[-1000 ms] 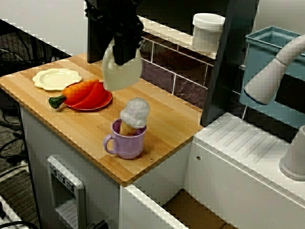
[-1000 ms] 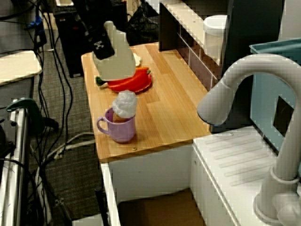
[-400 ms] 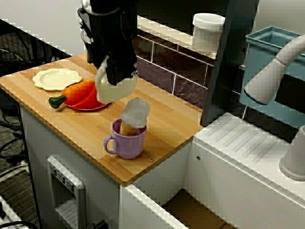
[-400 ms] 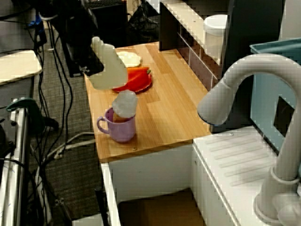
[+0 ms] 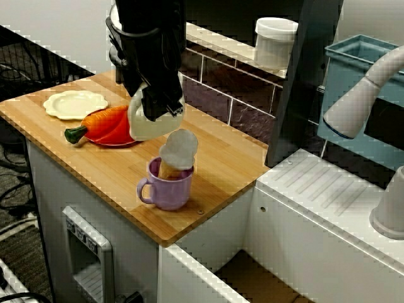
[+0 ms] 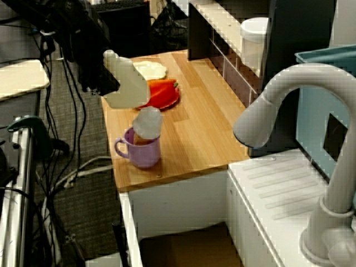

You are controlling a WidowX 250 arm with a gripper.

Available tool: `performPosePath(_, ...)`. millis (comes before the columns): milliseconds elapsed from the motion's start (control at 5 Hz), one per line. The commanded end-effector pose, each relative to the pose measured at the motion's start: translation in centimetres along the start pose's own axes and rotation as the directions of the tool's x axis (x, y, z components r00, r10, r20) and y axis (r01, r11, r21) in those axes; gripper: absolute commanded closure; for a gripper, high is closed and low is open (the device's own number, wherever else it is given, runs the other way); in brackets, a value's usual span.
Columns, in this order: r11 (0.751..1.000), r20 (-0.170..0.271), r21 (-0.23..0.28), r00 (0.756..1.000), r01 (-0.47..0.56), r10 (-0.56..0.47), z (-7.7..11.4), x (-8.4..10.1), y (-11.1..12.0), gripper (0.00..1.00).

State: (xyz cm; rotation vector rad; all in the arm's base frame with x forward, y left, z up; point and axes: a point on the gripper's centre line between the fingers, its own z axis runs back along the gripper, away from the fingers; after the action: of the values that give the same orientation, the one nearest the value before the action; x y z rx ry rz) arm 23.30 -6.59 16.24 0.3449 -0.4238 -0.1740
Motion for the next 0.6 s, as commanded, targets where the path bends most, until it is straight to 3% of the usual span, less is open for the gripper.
performPosePath(0,0.999,0.020,0.038,1.000,-0.016,0.015,0.5,0.4,2.0,1.00)
performPosePath(400,0.993,0.030,0.098,0.998,-0.061,0.058,-0.8,0.8,3.8,1.00)
